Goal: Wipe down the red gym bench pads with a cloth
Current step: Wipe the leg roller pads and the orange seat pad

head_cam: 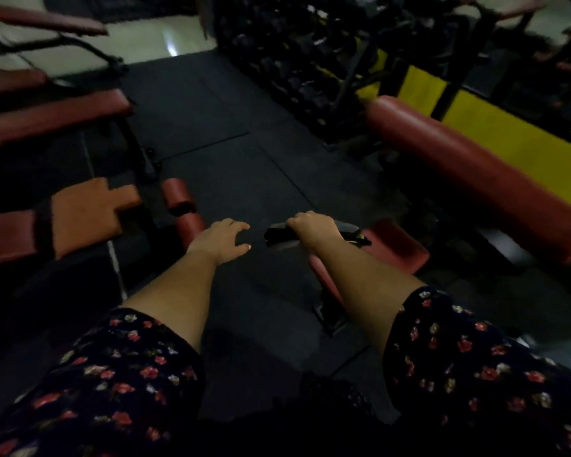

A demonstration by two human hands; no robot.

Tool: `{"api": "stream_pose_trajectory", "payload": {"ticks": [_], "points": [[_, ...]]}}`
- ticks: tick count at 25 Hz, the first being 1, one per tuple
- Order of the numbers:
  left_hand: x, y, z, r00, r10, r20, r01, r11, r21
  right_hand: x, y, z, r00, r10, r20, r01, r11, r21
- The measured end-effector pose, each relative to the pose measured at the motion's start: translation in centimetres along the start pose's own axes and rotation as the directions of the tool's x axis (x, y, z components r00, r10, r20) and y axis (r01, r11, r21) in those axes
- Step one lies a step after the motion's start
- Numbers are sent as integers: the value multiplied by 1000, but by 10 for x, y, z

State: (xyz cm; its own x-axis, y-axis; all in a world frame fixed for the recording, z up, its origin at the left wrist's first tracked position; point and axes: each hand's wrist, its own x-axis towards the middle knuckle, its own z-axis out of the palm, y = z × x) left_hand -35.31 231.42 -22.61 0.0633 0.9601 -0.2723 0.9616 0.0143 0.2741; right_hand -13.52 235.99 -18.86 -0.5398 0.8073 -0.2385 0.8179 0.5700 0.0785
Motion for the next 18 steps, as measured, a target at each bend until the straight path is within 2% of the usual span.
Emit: {"api": "stream_pose_trajectory", "payload": {"ticks": [8, 12, 18], "points": [[68, -60, -36, 958, -286, -11, 285, 958, -37, 157, 7, -42, 966, -253, -44, 249, 965, -85], [98, -70, -51, 934, -351, -66, 345, 935, -83, 206, 15, -56, 947, -316, -58, 309, 946, -98], [145, -105, -65, 908, -417, -52, 410, 906, -100, 279, 22, -60, 930, -366, -44, 360, 928, -97]]}}
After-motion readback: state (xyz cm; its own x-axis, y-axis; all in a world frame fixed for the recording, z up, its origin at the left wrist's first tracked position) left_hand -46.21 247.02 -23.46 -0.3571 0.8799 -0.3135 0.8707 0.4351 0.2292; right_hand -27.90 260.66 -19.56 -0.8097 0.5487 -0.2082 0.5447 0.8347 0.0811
